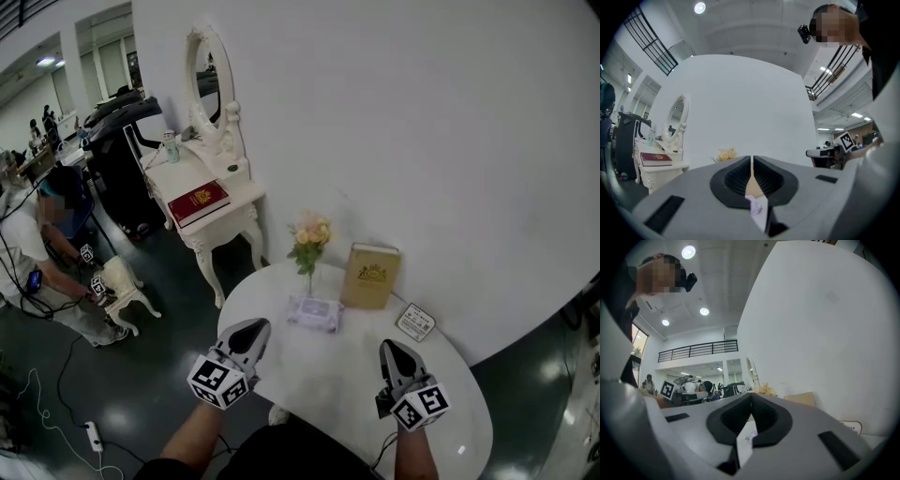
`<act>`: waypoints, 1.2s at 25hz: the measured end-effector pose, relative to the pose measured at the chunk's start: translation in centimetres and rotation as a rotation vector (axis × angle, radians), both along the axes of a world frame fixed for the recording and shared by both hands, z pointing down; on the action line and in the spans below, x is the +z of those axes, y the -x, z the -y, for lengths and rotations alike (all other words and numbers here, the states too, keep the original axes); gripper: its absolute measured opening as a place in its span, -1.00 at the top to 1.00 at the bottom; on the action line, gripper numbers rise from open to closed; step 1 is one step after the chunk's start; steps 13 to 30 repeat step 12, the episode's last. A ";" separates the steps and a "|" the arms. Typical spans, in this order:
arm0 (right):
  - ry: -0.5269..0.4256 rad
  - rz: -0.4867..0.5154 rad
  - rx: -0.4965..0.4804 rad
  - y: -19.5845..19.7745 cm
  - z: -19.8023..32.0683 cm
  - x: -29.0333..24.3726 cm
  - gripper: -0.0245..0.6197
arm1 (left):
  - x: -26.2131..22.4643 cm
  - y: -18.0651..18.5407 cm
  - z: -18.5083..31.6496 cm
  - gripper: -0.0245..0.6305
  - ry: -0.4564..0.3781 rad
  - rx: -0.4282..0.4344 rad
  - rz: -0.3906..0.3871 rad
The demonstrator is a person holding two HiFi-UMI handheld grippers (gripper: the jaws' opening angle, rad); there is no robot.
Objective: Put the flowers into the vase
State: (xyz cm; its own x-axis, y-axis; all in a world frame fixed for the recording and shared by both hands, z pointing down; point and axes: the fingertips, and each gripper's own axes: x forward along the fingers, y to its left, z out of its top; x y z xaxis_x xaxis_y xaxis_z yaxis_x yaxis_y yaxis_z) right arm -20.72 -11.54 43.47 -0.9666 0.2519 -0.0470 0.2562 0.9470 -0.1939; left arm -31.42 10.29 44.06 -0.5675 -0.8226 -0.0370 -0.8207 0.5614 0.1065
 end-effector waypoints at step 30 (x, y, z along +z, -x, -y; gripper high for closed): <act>-0.018 0.007 -0.003 0.0 0.4 -0.2 0.85 | -0.1 0.0 -0.2 0.85 -0.008 -0.013 0.009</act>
